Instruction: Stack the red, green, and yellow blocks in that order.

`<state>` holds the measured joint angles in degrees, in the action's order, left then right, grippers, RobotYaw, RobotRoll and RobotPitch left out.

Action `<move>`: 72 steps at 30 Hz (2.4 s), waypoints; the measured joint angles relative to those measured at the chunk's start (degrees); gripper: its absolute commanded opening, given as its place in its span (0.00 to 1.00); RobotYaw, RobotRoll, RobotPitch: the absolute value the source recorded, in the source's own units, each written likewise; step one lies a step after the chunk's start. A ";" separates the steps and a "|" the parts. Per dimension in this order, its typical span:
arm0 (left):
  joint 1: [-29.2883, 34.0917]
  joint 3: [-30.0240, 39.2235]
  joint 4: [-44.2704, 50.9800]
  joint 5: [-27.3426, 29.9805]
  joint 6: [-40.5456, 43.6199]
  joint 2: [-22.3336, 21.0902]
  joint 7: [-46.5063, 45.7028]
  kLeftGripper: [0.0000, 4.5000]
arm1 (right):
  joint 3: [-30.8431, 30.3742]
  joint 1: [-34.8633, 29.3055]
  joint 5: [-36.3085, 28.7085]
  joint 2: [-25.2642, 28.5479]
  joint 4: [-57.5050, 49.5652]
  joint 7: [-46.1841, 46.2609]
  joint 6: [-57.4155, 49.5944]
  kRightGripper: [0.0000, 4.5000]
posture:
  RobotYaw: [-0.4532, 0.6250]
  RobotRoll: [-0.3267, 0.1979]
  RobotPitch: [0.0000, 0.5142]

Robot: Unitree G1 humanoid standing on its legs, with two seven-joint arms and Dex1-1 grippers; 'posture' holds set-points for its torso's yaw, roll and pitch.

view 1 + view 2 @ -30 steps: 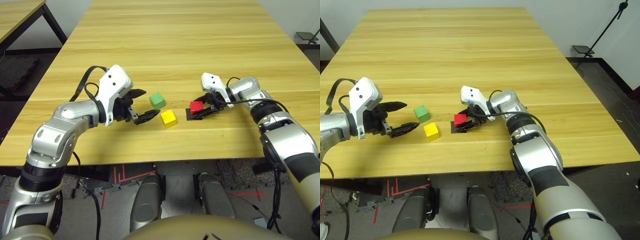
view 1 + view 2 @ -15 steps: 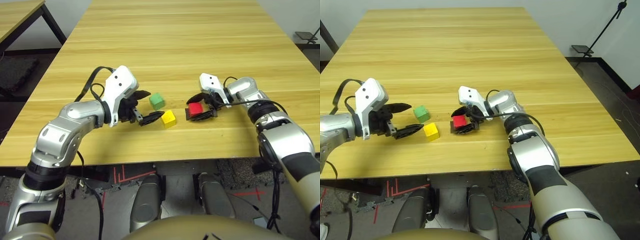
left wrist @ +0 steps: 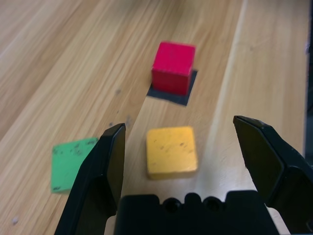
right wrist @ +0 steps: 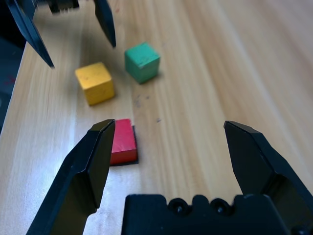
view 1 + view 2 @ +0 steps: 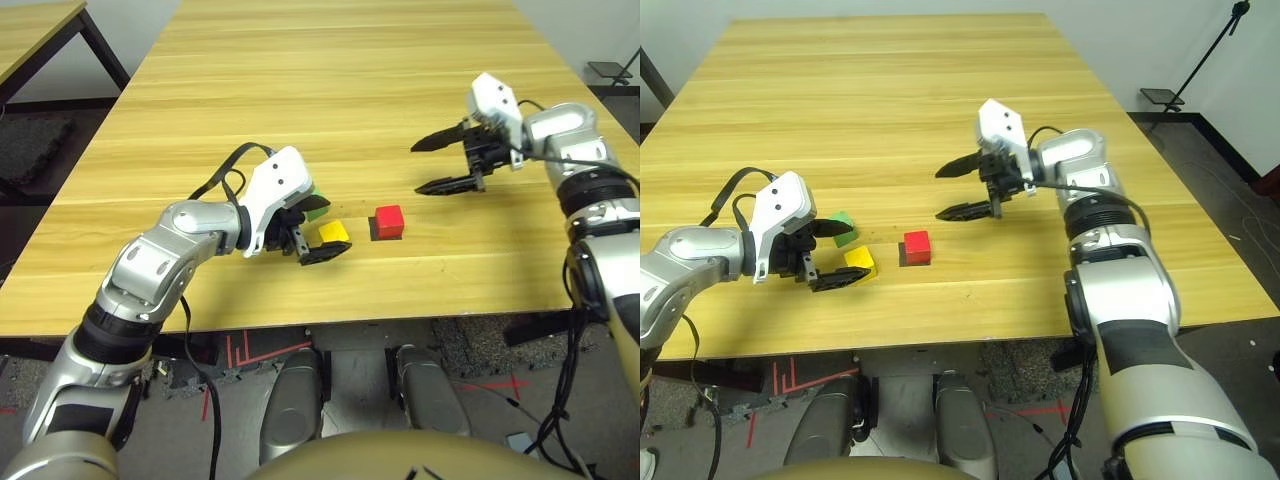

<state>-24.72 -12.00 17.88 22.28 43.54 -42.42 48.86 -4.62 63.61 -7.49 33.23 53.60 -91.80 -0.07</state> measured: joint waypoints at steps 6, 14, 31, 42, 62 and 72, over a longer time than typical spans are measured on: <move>-1.74 -1.21 -4.40 -2.89 -2.41 -0.45 2.92 1.00 | 2.31 -3.01 -2.12 2.52 -8.11 1.72 -5.84 1.00 | 0.58 0.43 0.12; -5.60 -0.91 -14.60 -8.29 -8.20 3.70 -0.18 1.00 | 3.79 -6.80 -4.17 4.37 -16.03 5.31 -10.67 1.00 | 0.55 0.43 0.10; -7.51 -0.25 -25.40 -13.87 -12.76 8.29 -1.83 1.00 | 4.85 -10.53 -7.08 4.87 -22.27 8.81 -14.85 1.00 | 0.53 0.44 0.13; -8.55 -0.35 -35.92 -16.17 -16.10 13.01 -2.28 0.87 | 4.89 -11.02 -7.22 4.97 -22.48 9.34 -15.24 1.00 | 0.52 0.44 0.14; -24.49 -4.72 -28.13 -12.53 -8.53 16.06 14.75 0.47 | 3.33 -26.74 -9.85 9.64 -37.70 4.13 -20.93 1.00 | 0.48 0.48 0.14; -27.28 -9.06 -38.96 -14.37 -13.59 23.39 16.61 0.47 | 3.34 -28.69 -11.88 9.89 -42.34 6.58 -22.77 1.00 | 0.43 0.50 0.14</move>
<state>-52.00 -21.07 -21.08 7.91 29.95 -19.03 65.47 -1.28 34.92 -19.37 43.12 11.26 -85.22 -22.84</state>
